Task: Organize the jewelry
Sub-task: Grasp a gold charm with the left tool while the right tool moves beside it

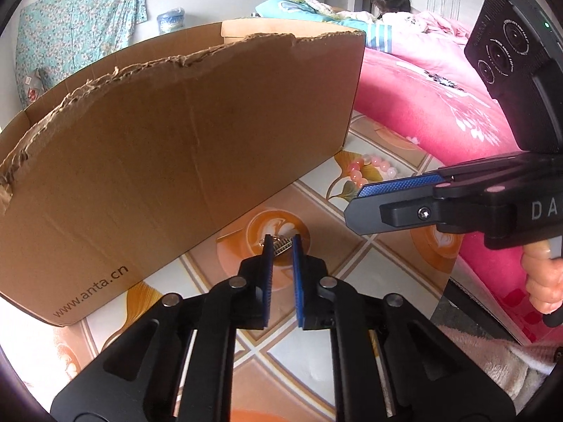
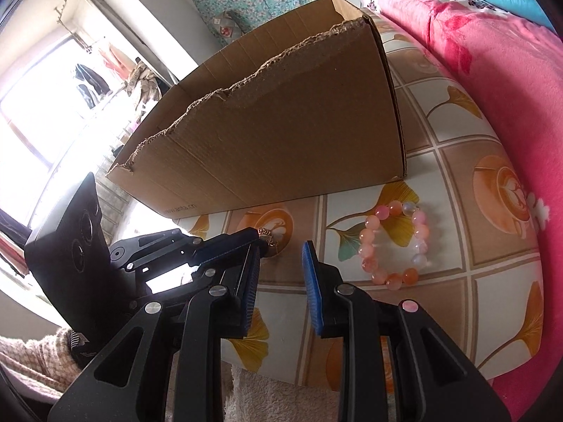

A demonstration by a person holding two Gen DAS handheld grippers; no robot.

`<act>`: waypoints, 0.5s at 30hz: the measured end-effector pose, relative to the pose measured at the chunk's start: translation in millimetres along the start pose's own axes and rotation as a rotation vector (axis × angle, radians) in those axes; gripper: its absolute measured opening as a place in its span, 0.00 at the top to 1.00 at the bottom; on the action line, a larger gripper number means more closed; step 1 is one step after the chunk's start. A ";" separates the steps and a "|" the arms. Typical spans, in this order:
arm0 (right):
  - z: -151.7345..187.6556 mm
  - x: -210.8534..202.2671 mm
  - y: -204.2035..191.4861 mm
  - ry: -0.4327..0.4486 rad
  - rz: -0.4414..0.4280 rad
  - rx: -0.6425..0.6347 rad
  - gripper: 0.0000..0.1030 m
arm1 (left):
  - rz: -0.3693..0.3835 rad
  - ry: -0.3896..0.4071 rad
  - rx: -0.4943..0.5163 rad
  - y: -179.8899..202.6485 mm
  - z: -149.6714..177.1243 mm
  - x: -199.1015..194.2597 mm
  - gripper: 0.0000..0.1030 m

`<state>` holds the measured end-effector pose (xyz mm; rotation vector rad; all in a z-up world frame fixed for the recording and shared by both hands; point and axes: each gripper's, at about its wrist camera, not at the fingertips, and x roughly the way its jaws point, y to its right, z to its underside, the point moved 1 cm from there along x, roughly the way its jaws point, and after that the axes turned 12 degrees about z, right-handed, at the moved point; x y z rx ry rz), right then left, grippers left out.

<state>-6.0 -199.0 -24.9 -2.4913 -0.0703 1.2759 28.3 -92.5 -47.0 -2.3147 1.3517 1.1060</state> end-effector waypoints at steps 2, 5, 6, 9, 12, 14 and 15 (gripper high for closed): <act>0.1 -0.6 -0.4 0.004 -0.002 0.001 0.75 | 0.001 0.000 -0.012 -3.0 -1.0 -0.7 1.00; 0.4 -2.1 1.4 0.008 -0.003 0.003 0.75 | 0.016 0.005 -0.045 -7.4 1.9 -4.3 1.00; 0.6 -2.5 2.5 0.009 -0.003 0.005 0.75 | 0.015 0.007 -0.049 -7.8 3.4 -5.5 1.00; 1.5 -2.4 4.8 0.007 -0.003 0.011 0.75 | 0.014 0.002 -0.058 -7.8 7.9 -10.0 1.00; 1.8 -1.8 5.7 0.005 -0.006 0.012 0.75 | 0.029 -0.006 -0.072 -8.1 9.6 -13.4 1.00; 1.9 -1.0 5.6 0.005 -0.009 0.013 0.75 | 0.030 0.009 -0.080 -8.7 8.3 -14.9 0.99; 2.0 -0.5 5.7 0.004 -0.010 0.015 0.75 | 0.034 0.015 -0.084 -9.1 6.7 -14.6 0.95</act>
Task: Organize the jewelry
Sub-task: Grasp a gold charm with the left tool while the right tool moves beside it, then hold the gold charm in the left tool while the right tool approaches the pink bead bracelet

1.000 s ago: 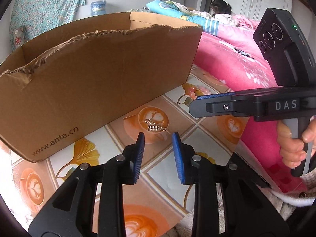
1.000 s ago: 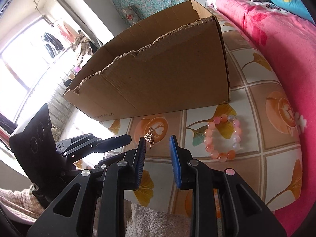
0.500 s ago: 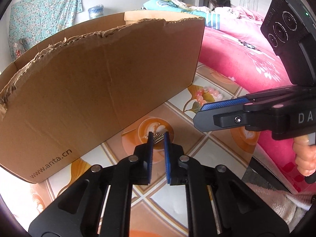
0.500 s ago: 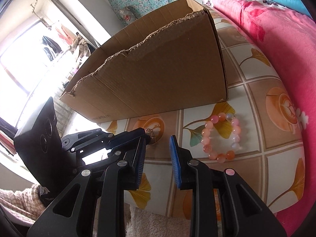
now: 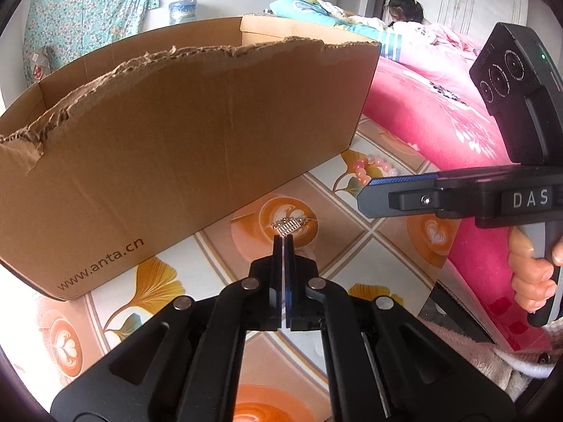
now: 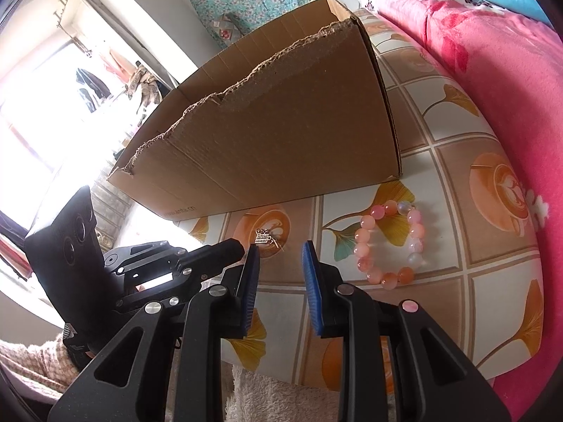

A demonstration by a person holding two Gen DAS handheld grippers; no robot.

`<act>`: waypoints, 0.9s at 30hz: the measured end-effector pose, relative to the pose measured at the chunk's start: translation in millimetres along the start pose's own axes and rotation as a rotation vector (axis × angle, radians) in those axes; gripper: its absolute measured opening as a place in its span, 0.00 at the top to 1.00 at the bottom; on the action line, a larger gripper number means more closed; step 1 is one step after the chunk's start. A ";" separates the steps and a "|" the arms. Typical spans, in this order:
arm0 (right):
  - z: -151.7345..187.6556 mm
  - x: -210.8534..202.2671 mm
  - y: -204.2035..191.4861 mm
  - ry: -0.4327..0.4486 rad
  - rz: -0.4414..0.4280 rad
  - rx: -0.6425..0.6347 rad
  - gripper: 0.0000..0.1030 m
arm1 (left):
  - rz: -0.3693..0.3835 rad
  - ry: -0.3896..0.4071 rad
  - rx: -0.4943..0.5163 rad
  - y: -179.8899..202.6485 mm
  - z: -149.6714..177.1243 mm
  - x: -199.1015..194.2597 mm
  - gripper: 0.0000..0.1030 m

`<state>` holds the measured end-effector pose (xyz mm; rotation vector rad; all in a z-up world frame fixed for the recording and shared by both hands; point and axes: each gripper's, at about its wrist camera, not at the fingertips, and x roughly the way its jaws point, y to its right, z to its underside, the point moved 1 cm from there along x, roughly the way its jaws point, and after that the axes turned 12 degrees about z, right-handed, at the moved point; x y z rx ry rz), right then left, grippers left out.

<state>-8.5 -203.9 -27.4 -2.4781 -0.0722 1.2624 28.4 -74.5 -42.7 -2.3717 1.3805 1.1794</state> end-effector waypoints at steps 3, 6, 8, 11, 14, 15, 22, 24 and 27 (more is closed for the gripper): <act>0.6 1.5 0.5 -0.002 -0.004 0.007 0.75 | 0.007 0.004 0.006 1.8 -6.0 4.3 0.77; 0.8 2.0 1.5 -0.002 -0.004 0.011 0.75 | 0.017 -0.014 0.030 5.5 -10.0 12.7 0.77; 0.7 2.0 3.1 -0.001 -0.003 0.015 0.75 | 0.012 -0.023 0.044 7.8 -12.5 18.4 0.77; 1.4 1.8 5.4 0.000 -0.001 0.021 0.75 | 0.001 -0.029 0.063 10.1 -17.1 24.7 0.77; 2.5 1.4 5.9 0.001 0.000 0.027 0.75 | -0.029 -0.032 0.086 12.1 -19.3 28.8 0.88; 3.9 0.7 6.4 0.001 0.000 0.029 0.75 | -0.039 -0.032 0.094 12.6 -19.3 29.5 0.90; 6.9 -0.2 11.6 0.003 -0.004 0.046 0.75 | -0.032 -0.026 0.081 9.2 -16.9 24.7 0.95; 7.3 -1.3 11.4 0.006 -0.004 0.047 0.75 | -0.026 -0.024 0.065 7.3 -13.6 20.9 0.95; 7.8 -2.8 11.7 0.006 -0.008 0.050 0.75 | -0.007 -0.011 0.024 2.0 -8.8 12.2 0.96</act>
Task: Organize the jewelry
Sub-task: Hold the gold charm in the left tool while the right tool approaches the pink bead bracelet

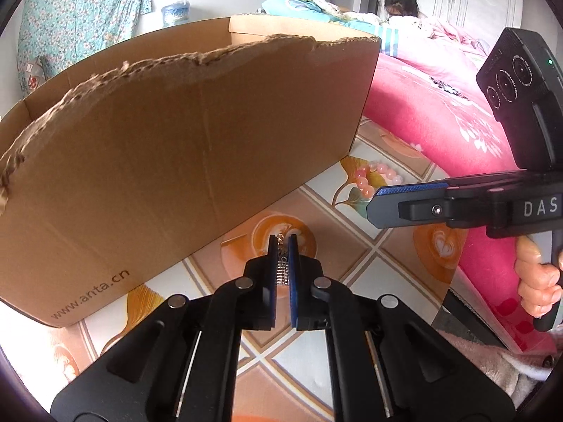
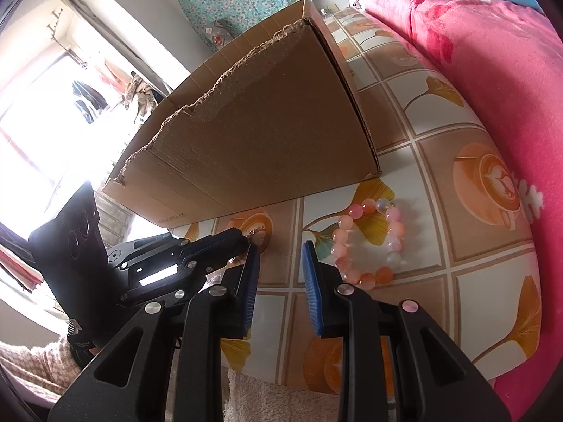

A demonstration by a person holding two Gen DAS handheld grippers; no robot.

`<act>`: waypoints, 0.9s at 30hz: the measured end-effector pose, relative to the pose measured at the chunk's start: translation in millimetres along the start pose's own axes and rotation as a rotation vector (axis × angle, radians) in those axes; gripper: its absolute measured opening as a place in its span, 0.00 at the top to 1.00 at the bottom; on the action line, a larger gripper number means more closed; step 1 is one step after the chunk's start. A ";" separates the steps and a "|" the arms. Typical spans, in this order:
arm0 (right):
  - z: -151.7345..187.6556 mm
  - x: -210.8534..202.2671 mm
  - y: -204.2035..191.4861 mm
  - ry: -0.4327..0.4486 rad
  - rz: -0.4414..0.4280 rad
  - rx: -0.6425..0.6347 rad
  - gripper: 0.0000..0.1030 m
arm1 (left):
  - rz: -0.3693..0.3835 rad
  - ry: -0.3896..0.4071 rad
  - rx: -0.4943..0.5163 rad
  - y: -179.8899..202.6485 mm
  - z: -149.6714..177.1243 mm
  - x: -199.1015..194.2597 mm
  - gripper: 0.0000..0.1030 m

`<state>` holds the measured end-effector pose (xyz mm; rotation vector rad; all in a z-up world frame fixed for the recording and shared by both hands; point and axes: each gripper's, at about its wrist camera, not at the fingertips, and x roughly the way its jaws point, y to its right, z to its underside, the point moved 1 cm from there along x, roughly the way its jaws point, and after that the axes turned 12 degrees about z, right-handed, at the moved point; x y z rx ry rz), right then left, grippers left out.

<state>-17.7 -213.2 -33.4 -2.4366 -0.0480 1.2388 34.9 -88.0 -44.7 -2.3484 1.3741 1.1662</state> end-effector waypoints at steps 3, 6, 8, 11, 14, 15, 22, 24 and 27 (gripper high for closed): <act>0.9 -1.8 0.3 0.006 0.000 0.002 0.75 | 0.017 0.035 -0.037 -4.9 2.9 -13.6 0.96; 2.1 -3.7 0.2 0.011 -0.001 0.009 0.75 | 0.019 0.068 -0.060 -8.9 3.0 -27.2 0.96; 3.0 -5.6 -0.3 0.014 0.003 0.008 0.75 | 0.017 0.090 -0.074 -11.0 2.3 -36.4 0.96; 4.2 -8.8 -1.9 0.019 0.014 0.006 0.75 | 0.017 0.124 -0.099 -14.8 0.3 -48.3 0.96; 3.9 -13.5 -2.7 0.027 0.035 0.001 0.75 | 0.028 0.152 -0.121 -18.1 -0.8 -58.2 0.96; 3.9 -15.2 -3.0 0.031 0.044 -0.001 0.75 | 0.026 0.158 -0.122 -18.4 -0.2 -60.7 0.96; 1.4 -23.7 -9.5 0.059 0.106 -0.029 0.71 | 0.011 0.153 -0.119 -18.6 4.4 -65.9 0.96; 1.8 -24.1 -11.7 0.066 0.134 -0.041 0.71 | 0.008 0.143 -0.125 -20.5 6.6 -65.0 0.96; 1.2 -20.5 -13.9 0.066 0.176 -0.062 0.71 | -0.002 0.128 -0.124 -21.2 9.6 -60.2 0.96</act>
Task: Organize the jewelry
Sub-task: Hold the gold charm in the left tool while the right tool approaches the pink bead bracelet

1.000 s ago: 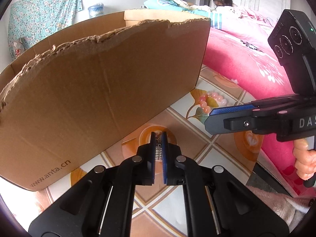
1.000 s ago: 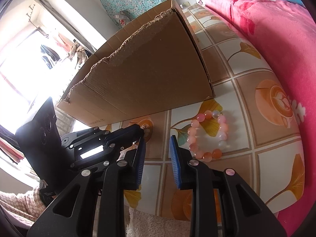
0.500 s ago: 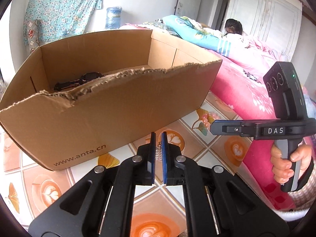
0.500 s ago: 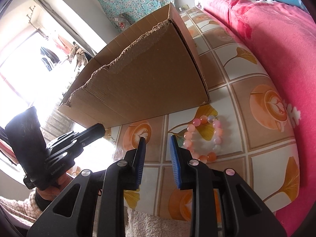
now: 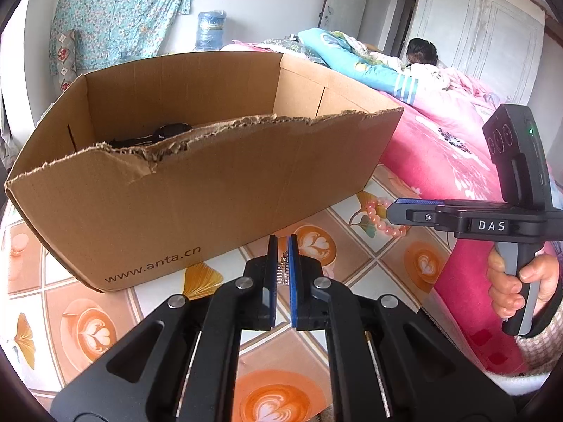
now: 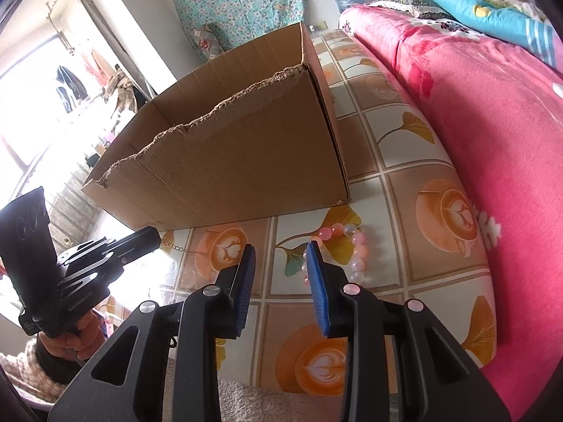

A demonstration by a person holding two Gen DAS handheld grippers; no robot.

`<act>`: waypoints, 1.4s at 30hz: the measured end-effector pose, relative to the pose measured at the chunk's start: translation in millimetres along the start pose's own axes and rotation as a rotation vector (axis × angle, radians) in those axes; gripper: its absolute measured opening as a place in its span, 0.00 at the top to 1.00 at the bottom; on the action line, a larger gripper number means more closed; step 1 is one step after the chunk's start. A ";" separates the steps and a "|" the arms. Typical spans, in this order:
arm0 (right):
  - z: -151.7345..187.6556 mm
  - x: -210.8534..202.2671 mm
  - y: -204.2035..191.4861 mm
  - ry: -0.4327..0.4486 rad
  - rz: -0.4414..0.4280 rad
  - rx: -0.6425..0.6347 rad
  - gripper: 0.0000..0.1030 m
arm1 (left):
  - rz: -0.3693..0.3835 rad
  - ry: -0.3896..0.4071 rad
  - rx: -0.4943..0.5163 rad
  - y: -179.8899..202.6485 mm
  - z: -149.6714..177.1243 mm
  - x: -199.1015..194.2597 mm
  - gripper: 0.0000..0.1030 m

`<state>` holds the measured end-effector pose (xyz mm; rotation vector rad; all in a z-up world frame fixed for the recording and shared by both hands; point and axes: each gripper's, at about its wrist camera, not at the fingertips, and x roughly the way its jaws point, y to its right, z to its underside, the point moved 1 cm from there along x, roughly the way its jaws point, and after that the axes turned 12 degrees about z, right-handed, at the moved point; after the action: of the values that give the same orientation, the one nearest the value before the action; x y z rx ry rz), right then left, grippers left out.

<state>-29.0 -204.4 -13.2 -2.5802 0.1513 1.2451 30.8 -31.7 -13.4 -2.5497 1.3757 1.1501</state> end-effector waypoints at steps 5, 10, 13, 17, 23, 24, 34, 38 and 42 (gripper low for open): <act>-0.5 8.9 -5.9 -0.012 0.069 -0.040 0.71 | -0.018 -0.021 -0.004 -3.9 5.4 5.9 0.96; 0.8 18.0 -9.9 -0.034 0.112 -0.061 0.71 | -0.046 -0.068 -0.018 -11.4 12.3 14.6 0.95; 3.2 21.0 -11.8 -0.044 0.131 -0.070 0.71 | -0.054 -0.092 -0.040 -16.7 16.9 20.6 0.95; 3.9 22.8 -12.2 -0.050 0.138 -0.075 0.71 | -0.054 -0.086 -0.043 -18.3 17.1 20.2 0.95; 2.8 23.8 -14.7 -0.052 0.141 -0.082 0.71 | -0.060 -0.088 -0.038 -17.4 16.6 20.2 0.95; 2.9 23.9 -15.3 -0.053 0.140 -0.084 0.71 | -0.060 -0.088 -0.039 -17.8 16.7 19.9 0.95; 3.9 21.6 -19.0 -0.054 0.133 -0.083 0.71 | -0.065 -0.093 -0.034 -15.9 15.3 22.7 0.95; 2.8 22.6 -18.0 -0.055 0.129 -0.083 0.71 | -0.068 -0.094 -0.036 -14.4 15.2 23.9 0.95; 2.2 23.0 -17.3 -0.053 0.127 -0.081 0.71 | -0.073 -0.094 -0.034 -13.1 15.4 24.9 0.95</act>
<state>-12.6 -186.6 -29.1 -2.6386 0.2625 1.3899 39.8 -36.1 -43.9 -2.5105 1.2427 1.2734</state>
